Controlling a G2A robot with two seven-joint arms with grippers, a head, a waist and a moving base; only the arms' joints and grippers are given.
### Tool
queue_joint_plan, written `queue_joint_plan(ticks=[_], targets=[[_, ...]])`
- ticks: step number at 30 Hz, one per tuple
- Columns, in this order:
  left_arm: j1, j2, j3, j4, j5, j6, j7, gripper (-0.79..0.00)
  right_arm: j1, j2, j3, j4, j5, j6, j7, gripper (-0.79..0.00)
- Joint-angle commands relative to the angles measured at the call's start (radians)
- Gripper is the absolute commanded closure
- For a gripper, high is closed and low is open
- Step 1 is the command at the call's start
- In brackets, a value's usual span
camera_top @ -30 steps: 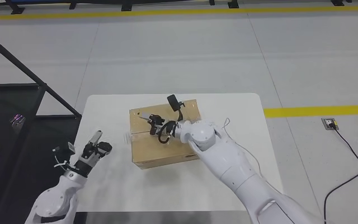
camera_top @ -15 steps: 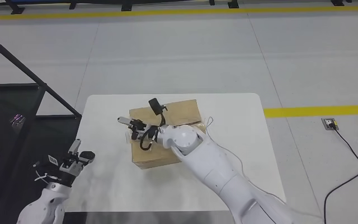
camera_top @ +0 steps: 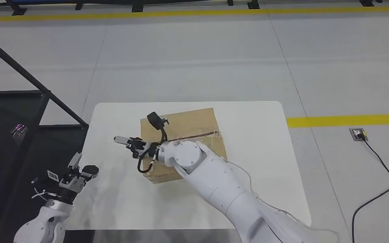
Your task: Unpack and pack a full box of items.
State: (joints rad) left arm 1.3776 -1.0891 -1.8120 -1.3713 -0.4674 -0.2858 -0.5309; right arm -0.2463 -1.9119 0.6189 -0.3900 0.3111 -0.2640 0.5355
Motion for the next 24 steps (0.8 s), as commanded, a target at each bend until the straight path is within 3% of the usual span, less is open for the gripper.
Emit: queue_joint_plan(ticks=[1,10,24], targets=[[0.0,0.0,-0.002,0.002,0.002,-0.002,-0.003,-0.785,0.007,-0.004,0.008,0.017,0.001,-0.009,-0.003,-0.785],[-0.003,0.001,-0.008,0.003,0.003,-0.002,-0.011,-0.785,0.024,0.013,0.05,0.089,-0.017,-0.056,0.03,-0.785],[-0.005,0.001,0.007,-0.034,0.037,0.008,-0.008,-0.785,-0.011,0.099,0.153,0.075,-0.02,-0.172,0.084,-0.785]])
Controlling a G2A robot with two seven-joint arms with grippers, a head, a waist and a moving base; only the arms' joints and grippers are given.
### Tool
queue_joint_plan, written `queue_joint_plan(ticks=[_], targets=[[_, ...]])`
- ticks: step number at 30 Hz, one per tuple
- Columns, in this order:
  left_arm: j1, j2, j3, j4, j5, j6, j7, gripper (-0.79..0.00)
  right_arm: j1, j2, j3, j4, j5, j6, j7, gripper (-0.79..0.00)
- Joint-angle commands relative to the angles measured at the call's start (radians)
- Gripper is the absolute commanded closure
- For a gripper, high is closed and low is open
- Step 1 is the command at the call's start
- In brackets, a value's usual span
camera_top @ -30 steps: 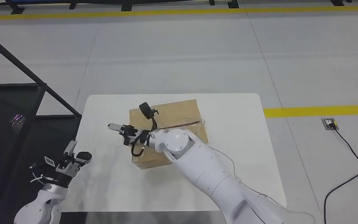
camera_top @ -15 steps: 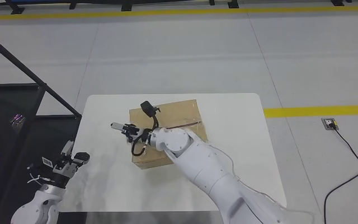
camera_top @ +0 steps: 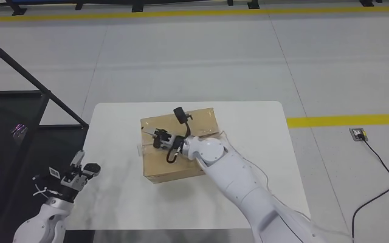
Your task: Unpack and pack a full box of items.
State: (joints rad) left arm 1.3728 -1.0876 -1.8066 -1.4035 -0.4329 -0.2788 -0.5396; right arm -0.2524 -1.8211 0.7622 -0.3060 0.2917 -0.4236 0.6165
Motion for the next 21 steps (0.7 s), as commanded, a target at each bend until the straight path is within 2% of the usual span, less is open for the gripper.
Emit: queue_joint_plan(ticks=[1,4,8,11,16,21], targets=[[0.0,0.0,0.002,-0.003,0.006,0.001,0.003,-0.785,-0.01,0.017,0.019,-0.018,-0.001,-0.021,0.006,-0.785],[-0.001,0.0,0.006,-0.007,0.013,0.005,0.006,-0.785,-0.027,0.044,0.045,-0.055,-0.016,-0.04,0.002,-0.785],[-0.002,-0.001,0.011,-0.015,0.021,0.009,0.014,-0.785,-0.056,0.083,0.078,-0.125,-0.049,-0.016,0.032,-0.785],[-0.002,-0.001,0.012,-0.021,0.024,0.012,0.017,-0.785,-0.075,0.115,0.098,-0.184,-0.095,0.059,0.093,-0.785],[-0.002,-0.002,0.017,-0.031,0.03,0.015,0.021,-0.785,-0.139,0.166,0.148,-0.326,-0.183,0.175,0.052,-0.785],[-0.001,-0.003,0.024,-0.039,0.034,0.016,0.025,-0.785,-0.24,0.222,0.228,-0.531,-0.259,0.281,0.048,-0.785]])
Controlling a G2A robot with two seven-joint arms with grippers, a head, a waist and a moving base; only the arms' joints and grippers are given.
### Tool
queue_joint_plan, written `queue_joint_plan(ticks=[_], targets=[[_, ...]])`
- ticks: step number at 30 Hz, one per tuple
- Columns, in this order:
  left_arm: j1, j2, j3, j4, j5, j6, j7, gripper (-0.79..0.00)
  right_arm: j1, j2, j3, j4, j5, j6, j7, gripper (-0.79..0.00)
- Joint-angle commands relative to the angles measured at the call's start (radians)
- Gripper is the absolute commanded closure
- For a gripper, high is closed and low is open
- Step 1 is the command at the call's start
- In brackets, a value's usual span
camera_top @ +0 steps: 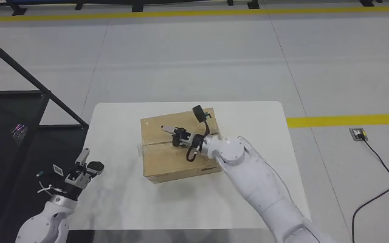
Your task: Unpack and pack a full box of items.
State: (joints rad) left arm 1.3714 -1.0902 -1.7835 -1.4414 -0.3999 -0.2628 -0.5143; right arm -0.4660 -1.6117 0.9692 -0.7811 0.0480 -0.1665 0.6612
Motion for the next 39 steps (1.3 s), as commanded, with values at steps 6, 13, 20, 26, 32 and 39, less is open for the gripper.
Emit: queue_joint_plan(ticks=[6,13,20,26,32,39], targets=[[-0.001,-0.001,0.005,-0.01,0.003,-0.001,0.0,-0.785,-0.175,0.072,0.146,-0.335,-0.09,0.154,0.021,-0.785],[0.001,-0.001,0.0,-0.02,-0.006,-0.003,-0.006,-0.785,-0.24,0.101,0.218,-0.456,-0.117,0.269,0.049,-0.785],[0.006,0.0,-0.011,-0.007,-0.021,-0.012,-0.017,-0.785,-0.22,0.102,0.243,-0.418,-0.084,0.279,-0.017,-0.785],[0.005,0.002,-0.023,0.006,-0.033,-0.017,-0.03,-0.785,-0.23,0.106,0.253,-0.421,-0.068,0.282,-0.041,-0.785],[0.0,0.004,-0.033,0.011,-0.043,-0.023,-0.051,-0.785,-0.266,0.117,0.294,-0.457,-0.055,0.3,-0.071,-0.785],[-0.002,0.007,-0.05,0.018,-0.061,-0.033,-0.085,-0.785,-0.378,0.139,0.368,-0.606,-0.021,0.206,-0.05,-0.785]])
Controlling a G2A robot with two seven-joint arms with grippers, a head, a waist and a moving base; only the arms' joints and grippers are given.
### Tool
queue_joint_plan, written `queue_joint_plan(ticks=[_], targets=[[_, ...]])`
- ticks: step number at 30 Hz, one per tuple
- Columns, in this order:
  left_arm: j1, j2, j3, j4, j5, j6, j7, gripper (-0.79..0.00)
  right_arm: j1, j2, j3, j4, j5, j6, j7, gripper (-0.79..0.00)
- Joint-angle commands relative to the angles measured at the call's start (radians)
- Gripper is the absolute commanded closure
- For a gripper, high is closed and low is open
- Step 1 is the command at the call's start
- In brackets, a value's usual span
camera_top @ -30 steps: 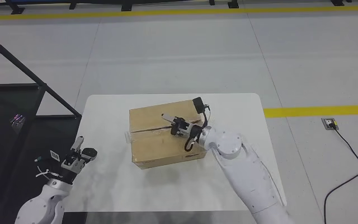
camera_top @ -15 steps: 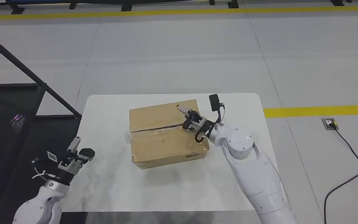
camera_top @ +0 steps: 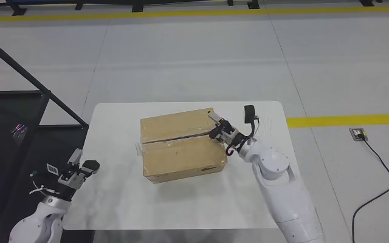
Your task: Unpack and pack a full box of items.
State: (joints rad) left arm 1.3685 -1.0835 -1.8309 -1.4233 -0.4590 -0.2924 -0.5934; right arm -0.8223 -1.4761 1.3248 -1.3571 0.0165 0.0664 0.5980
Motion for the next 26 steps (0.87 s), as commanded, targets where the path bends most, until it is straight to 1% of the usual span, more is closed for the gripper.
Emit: queue_joint_plan(ticks=[1,3,6,7,10,11,14,26], targets=[[0.001,0.001,-0.005,0.0,-0.004,-0.006,-0.01,-0.785,-0.041,0.007,0.027,-0.058,0.019,-0.055,0.015,-0.785],[0.004,0.002,-0.012,-0.001,-0.009,-0.012,-0.02,-0.785,-0.083,0.013,0.05,-0.116,0.039,-0.137,0.024,-0.785],[0.015,0.004,-0.031,-0.014,-0.025,-0.03,-0.038,-0.785,-0.14,0.018,0.082,-0.172,0.064,-0.259,-0.02,-0.785],[0.021,0.005,-0.038,-0.021,-0.03,-0.03,-0.047,-0.785,-0.149,0.018,0.084,-0.18,0.069,-0.284,-0.024,-0.785],[0.032,0.007,-0.052,-0.035,-0.029,-0.038,-0.064,-0.785,-0.149,0.018,0.084,-0.18,0.069,-0.284,-0.024,-0.785],[0.03,0.007,-0.05,-0.033,-0.031,-0.037,-0.062,-0.785,-0.151,0.018,0.084,-0.182,0.069,-0.304,-0.026,-0.784],[0.032,0.007,-0.052,-0.035,-0.029,-0.039,-0.065,-0.785,-0.149,0.018,0.084,-0.18,0.069,-0.284,-0.024,-0.785],[0.032,0.007,-0.052,-0.035,-0.029,-0.038,-0.064,-0.784,-0.149,0.018,0.084,-0.18,0.069,-0.284,-0.024,-0.784]])
